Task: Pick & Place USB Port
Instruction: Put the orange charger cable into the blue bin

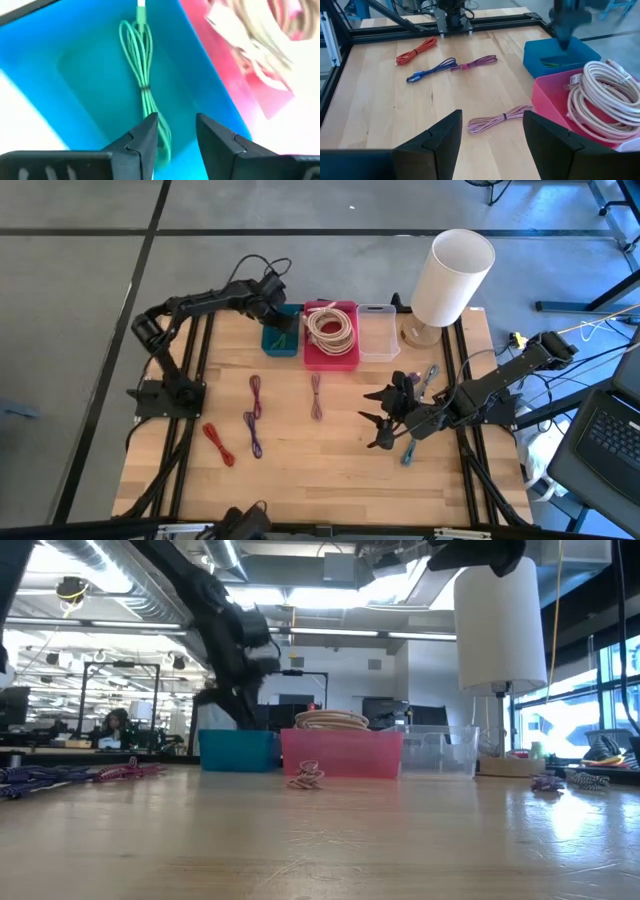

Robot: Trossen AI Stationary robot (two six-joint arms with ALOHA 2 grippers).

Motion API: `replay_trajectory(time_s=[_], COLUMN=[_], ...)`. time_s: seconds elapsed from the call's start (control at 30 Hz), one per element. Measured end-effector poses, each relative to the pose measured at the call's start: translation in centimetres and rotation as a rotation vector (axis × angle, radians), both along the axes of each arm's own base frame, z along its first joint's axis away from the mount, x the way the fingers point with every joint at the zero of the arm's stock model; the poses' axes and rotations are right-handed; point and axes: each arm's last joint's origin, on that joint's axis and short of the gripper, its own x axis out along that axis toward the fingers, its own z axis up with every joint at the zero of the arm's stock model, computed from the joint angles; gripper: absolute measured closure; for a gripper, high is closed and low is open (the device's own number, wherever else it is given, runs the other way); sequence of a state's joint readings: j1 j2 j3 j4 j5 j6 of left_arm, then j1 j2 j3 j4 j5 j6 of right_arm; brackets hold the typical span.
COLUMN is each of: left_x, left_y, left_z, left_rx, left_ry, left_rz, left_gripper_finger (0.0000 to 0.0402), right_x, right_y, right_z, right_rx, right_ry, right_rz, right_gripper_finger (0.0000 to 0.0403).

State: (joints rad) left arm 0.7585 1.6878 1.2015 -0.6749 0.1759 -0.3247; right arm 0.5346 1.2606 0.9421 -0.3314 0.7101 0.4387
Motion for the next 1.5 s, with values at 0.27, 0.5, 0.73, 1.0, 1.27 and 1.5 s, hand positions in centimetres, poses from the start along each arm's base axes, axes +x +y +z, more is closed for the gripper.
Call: replay_trajectory(time_s=[0.27, 0.5, 0.73, 1.0, 1.27, 1.5], left_x=[-1.0, -3.8, -8.8, -10.7, -11.9, -12.4], left_y=[-8.2, -17.0, -22.9, -27.3, -30.0, -30.8], left_z=[6.1, 6.0, 0.9, -2.9, -3.2, -3.2], left_rx=[0.06, 0.14, 0.039, -0.135, -0.244, -0.16], left_ry=[0.043, 0.153, 0.105, -0.019, 0.102, 0.096], left_rz=[-0.225, -0.206, -0.003, 0.021, -0.416, -0.86], left_gripper_finger=[0.0274, 0.0274, 0.0274, 0.0274, 0.0274, 0.0274], right_x=[0.0, -0.1, -0.1, -0.1, -0.1, 0.0], right_y=[0.0, 0.1, 0.1, 0.1, 0.1, 0.1], right_z=[0.0, -0.1, -0.1, -0.1, -0.1, 0.0], right_rx=[-0.005, -0.001, -0.021, -0.021, -0.029, -0.023], right_ry=[0.005, 0.009, 0.015, 0.015, 0.015, -0.002], right_rz=[0.0, 0.006, 0.018, 0.018, 0.016, 0.006], right_gripper_finger=[0.019, 0.0189, 0.0189, 0.0189, 0.0189, 0.0189])
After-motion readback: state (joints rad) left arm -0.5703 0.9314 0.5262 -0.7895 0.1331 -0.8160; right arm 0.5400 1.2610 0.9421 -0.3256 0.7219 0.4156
